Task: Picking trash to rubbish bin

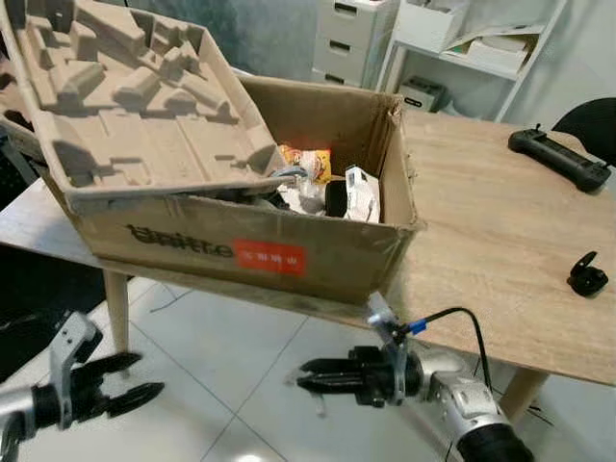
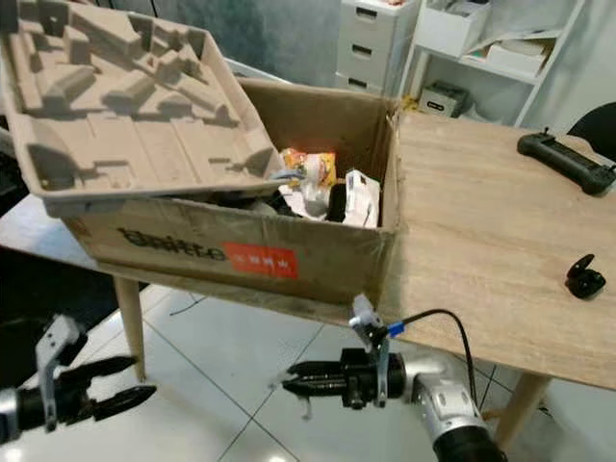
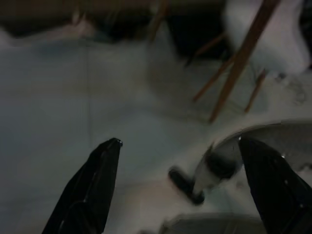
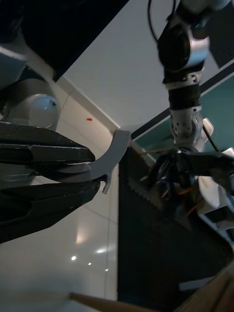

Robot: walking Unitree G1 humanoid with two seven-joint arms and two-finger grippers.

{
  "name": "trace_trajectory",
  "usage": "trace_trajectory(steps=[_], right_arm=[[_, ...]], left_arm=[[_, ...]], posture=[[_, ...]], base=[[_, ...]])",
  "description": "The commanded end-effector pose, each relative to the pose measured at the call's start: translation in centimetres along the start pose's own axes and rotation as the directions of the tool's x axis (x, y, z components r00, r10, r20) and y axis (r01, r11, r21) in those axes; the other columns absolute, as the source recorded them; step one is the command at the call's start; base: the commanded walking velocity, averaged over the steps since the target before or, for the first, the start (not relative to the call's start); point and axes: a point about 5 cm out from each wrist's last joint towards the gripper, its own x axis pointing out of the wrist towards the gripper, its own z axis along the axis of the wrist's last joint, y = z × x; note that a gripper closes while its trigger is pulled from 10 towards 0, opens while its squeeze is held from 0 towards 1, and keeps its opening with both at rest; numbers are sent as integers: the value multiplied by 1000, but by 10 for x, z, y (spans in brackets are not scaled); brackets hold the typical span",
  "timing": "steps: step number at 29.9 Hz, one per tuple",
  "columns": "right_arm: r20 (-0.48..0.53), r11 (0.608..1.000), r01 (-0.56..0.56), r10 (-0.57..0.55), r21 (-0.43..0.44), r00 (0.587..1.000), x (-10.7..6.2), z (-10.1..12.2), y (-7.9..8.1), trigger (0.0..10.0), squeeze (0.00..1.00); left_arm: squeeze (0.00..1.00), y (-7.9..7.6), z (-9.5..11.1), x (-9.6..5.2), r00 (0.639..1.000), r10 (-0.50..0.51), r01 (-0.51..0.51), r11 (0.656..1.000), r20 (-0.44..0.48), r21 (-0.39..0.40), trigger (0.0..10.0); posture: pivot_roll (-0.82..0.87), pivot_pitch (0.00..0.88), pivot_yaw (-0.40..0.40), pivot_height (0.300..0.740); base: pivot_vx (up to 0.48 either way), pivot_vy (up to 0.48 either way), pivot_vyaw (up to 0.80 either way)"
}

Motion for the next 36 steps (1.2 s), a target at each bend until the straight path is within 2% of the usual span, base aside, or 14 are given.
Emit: trace_trajectory(steps=[1,3,5,9,13,15,21,28,36], right_arm=[[23,1000,-19,20,-15,1000,-2,7,3,10000,0],[55,998,-47,48,-30,997,-1,17,5,10000,0],[66,997,-63,66,-42,996,1,22,7,10000,0],[77,994,-82,87,-66,993,4,30,9,10000,0],[123,989,-89,103,-118,987,6,50,12,10000,0],[165,985,-55,83,-166,983,6,64,10,10000,0],[221,976,-47,94,-211,971,5,84,12,10000,0],[210,967,-78,131,-242,969,12,91,20,10000,0],[315,944,-69,175,-321,933,11,120,31,10000,0]], left_arm=[[0,-4,20,-4,995,-56,53,998,82,37,10000],[0,-9,43,0,977,-111,92,990,182,108,10000],[0,-12,54,0,963,-141,109,983,228,144,10000],[0,-19,69,-2,947,-178,127,972,268,196,10000],[0,-31,95,-6,922,-225,133,948,315,289,10000],[0,-37,106,-5,923,-234,126,934,307,335,10000],[0,-41,116,-7,924,-220,96,925,313,367,10000],[0,-34,126,-9,897,-145,-17,933,418,360,10000],[0,-39,133,-7,888,-171,-3,926,426,377,10000]], posture=[[14,95,-23,740],[8,87,-25,740],[7,85,-27,740],[7,88,-27,740],[9,89,-29,740],[11,90,-31,740],[11,90,-30,740],[8,88,-27,740],[-1,87,-27,740]], base=[[0,0,0],[0,0,0],[0,0,0],[0,0,0],[0,0,0],[0,0,0],[0,0,0],[0,0,0],[0,0,0]])
